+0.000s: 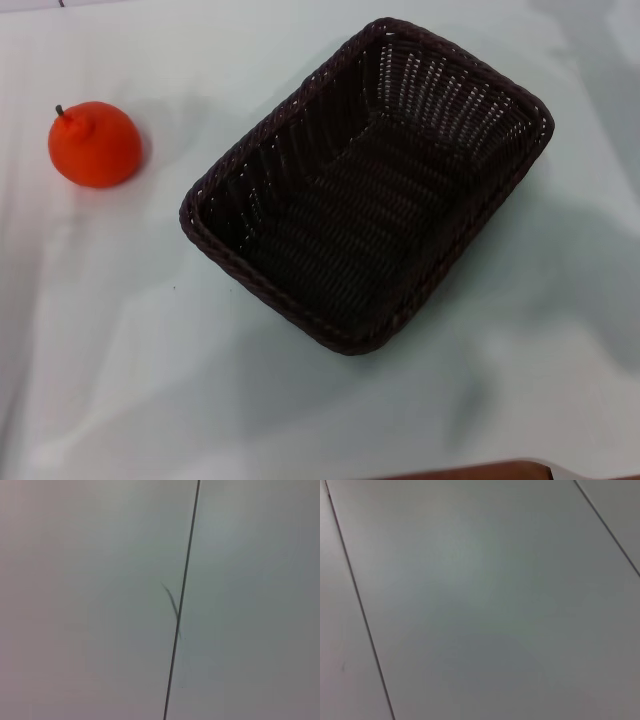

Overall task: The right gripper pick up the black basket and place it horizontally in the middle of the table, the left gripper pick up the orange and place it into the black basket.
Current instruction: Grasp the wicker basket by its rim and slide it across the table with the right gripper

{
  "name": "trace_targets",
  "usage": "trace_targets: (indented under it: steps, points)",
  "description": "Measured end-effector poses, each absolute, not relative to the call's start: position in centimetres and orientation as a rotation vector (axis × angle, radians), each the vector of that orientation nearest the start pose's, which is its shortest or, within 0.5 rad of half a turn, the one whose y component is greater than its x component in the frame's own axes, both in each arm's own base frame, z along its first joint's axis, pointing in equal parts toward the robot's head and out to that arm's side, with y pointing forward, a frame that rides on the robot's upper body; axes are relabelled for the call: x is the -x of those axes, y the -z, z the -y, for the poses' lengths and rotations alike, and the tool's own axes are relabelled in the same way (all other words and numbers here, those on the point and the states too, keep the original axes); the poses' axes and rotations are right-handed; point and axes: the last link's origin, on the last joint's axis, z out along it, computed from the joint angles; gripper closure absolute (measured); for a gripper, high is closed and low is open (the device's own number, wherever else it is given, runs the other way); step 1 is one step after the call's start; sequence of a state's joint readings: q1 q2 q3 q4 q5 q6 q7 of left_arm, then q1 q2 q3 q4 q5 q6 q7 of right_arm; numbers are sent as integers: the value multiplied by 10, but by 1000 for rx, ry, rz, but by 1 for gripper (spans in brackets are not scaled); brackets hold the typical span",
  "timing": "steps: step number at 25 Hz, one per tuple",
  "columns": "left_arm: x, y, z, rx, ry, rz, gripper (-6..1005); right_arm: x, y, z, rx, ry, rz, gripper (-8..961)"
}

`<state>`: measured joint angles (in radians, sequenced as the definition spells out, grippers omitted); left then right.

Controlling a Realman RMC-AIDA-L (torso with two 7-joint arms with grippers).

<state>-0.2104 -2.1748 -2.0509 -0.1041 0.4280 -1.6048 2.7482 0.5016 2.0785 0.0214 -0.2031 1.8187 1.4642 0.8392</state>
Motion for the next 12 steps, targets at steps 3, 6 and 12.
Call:
trace_targets:
  steps: [3,6,12]
  points:
    - [335,0,-236,1457,998,501,211,-329,-86,-337,618,1371,1375,9]
    - [335,0,-236,1456,999,500,212,-331,-88,-335,614,1374,1379,9]
    - [335,0,-235,1456,998,501,213,-331,-97,-334,609,1307,1513,8]
